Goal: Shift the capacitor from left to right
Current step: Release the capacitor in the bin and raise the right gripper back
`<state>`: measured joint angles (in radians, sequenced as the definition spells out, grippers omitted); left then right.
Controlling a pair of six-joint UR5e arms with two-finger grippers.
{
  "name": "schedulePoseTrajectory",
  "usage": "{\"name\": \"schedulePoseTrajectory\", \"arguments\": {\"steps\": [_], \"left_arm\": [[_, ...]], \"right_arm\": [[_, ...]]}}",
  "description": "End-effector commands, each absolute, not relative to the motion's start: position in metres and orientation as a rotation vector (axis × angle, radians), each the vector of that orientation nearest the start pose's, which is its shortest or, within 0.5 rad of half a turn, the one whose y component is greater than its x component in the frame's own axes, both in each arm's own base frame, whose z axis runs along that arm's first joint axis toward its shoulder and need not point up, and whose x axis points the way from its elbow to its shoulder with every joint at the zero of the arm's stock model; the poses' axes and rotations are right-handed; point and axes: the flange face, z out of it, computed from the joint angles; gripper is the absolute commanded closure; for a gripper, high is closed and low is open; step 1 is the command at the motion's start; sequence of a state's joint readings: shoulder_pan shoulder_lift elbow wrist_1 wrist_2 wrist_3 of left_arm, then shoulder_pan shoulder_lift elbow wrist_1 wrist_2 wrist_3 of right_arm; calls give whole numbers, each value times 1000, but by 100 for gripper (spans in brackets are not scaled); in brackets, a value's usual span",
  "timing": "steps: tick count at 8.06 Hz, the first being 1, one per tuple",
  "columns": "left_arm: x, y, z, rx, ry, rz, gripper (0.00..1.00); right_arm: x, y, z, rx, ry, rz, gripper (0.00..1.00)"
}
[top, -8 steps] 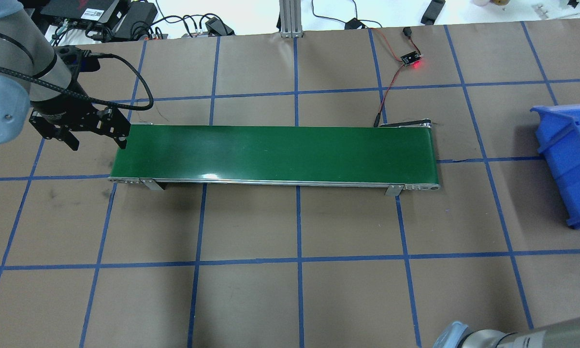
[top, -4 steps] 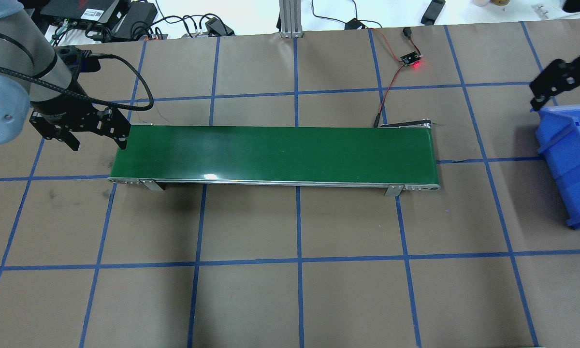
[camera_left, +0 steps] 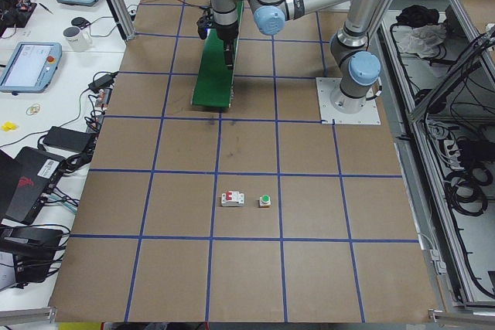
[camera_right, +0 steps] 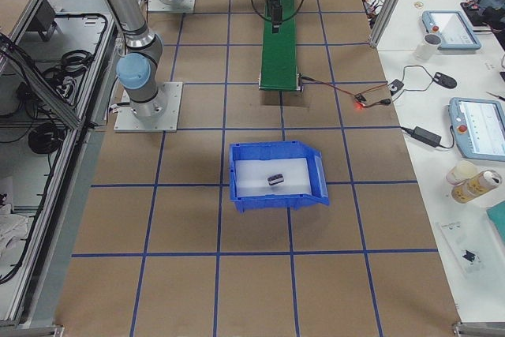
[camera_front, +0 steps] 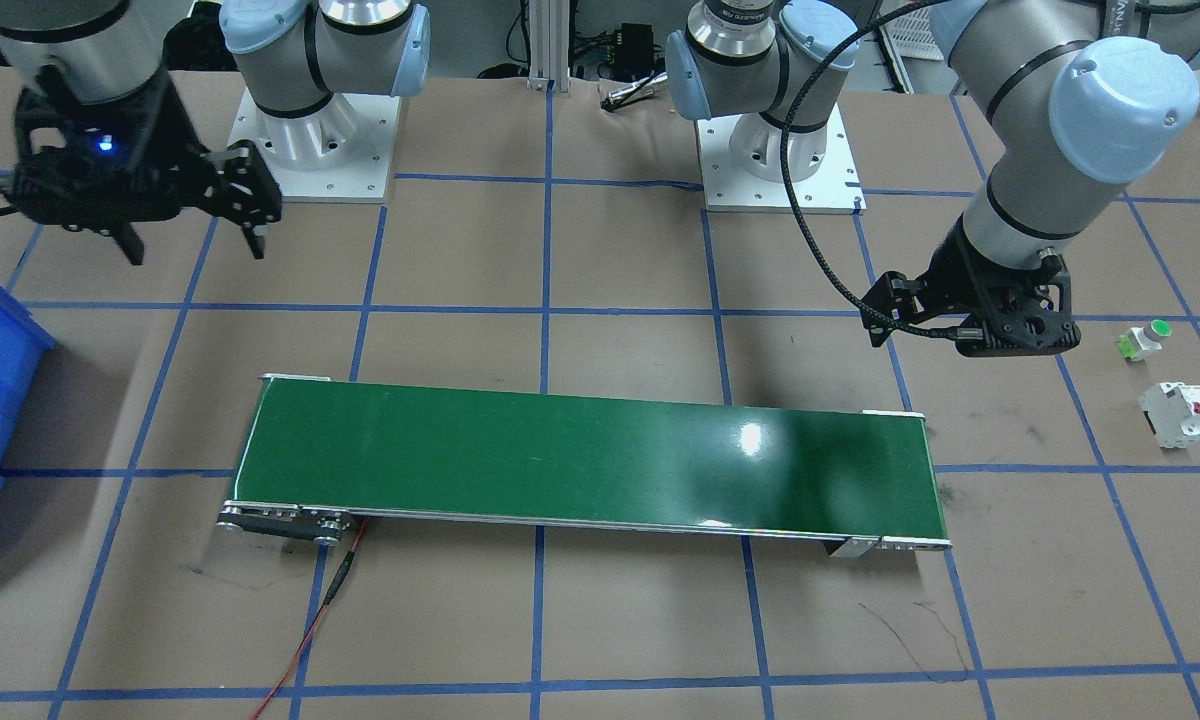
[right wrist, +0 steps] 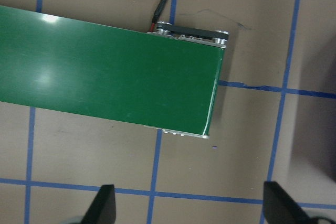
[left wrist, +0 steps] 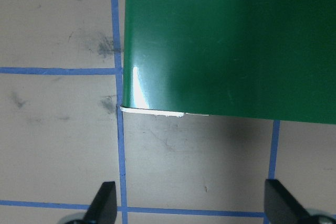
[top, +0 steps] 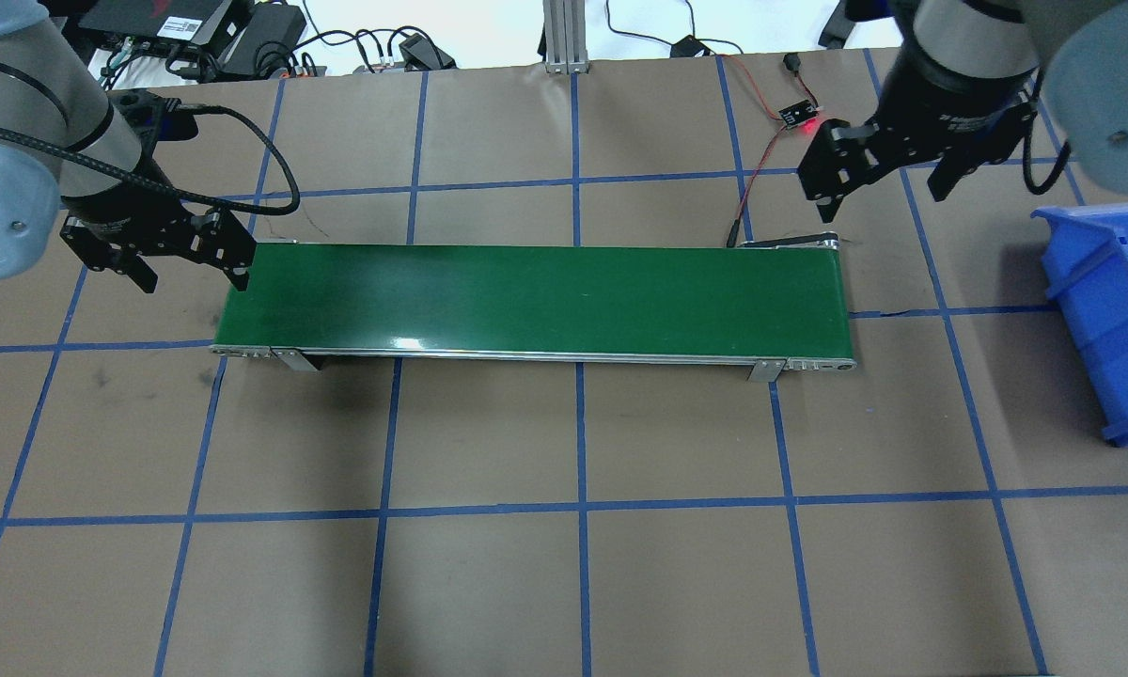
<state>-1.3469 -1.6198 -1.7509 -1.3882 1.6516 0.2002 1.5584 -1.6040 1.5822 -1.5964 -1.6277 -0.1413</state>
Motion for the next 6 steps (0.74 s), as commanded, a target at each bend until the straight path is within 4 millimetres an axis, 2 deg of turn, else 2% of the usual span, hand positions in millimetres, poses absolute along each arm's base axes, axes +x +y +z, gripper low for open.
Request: {"name": "schedulePoseTrajectory", "arguments": {"steps": [1, 6], "left_arm": [[-15, -513, 393, -23, 3074, 99, 0], [-18, -511, 387, -18, 3096, 123, 0]], "right_arm": [[167, -468, 495, -194, 3179, -46, 0], [168, -467, 492, -208, 3194, -34, 0]]}}
